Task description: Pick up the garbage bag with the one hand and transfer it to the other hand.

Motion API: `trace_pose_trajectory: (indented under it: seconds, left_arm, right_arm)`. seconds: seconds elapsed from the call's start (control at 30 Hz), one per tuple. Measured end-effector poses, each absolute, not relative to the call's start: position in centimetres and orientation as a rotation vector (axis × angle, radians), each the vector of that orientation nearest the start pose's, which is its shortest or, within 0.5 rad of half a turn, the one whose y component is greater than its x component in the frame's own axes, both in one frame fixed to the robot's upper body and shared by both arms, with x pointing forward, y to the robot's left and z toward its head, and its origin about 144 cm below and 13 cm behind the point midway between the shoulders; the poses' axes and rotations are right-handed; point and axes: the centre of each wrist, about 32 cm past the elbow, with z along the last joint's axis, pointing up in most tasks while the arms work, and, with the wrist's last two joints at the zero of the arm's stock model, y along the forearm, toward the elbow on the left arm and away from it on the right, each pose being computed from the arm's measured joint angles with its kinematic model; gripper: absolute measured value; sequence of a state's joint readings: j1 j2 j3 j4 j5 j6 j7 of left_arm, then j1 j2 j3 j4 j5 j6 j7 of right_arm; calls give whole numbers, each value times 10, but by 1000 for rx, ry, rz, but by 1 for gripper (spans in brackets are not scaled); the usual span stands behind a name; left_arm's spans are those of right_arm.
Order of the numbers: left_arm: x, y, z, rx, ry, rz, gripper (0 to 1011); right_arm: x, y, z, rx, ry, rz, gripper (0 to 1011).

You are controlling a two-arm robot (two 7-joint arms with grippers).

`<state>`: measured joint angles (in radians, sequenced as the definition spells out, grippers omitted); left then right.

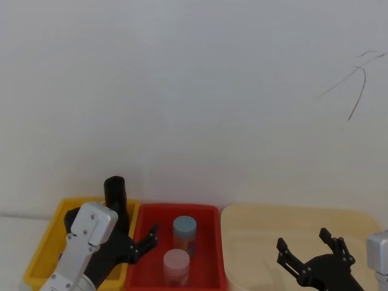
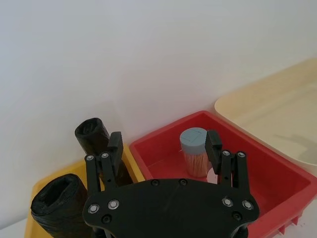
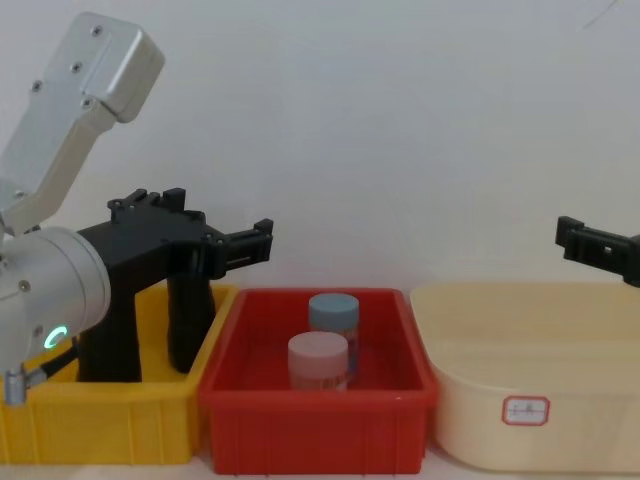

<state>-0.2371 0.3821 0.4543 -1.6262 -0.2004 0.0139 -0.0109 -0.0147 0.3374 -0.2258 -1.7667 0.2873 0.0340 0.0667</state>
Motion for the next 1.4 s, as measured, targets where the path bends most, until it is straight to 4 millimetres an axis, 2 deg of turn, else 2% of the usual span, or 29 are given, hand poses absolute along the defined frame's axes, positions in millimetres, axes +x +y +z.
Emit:
trace_pose_trajectory:
  seconds: [1.4]
  left_arm:
    - [492,198,1204,61,-267,1124,1001]
  right_arm:
    - [443,-237,1189,26,-75,-1230,1000]
